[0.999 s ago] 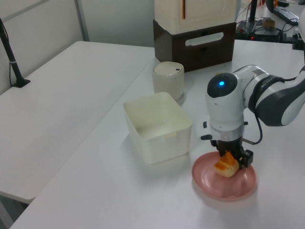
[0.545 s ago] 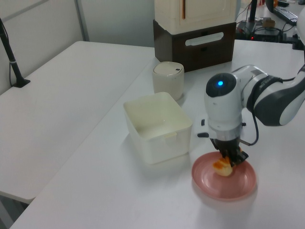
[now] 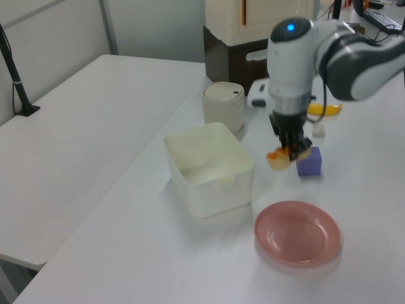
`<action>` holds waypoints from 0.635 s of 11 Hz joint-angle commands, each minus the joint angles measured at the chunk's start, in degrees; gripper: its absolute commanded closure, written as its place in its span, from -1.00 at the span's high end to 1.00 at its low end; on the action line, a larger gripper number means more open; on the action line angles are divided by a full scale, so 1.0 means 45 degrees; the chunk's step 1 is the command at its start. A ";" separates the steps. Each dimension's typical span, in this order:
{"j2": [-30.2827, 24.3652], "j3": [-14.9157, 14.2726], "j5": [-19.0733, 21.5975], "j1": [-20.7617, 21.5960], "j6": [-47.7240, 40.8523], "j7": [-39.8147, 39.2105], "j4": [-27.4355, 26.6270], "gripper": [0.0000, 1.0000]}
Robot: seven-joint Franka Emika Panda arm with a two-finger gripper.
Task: Put the bread on the table
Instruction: 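Lift the bread roll off the plate and carry it toward the purple cube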
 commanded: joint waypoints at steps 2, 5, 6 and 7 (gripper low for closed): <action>-0.0307 -0.3249 0.0648 0.0058 -0.0074 -0.1173 -0.0361 -0.36; 0.0669 -0.4348 0.0923 0.0077 0.1759 0.0696 -0.0360 -0.14; 0.1039 -0.4660 0.0903 0.0077 0.2150 0.0761 -0.0341 0.12; 0.1236 -0.5011 0.0903 0.0077 0.2580 0.0819 -0.0341 0.67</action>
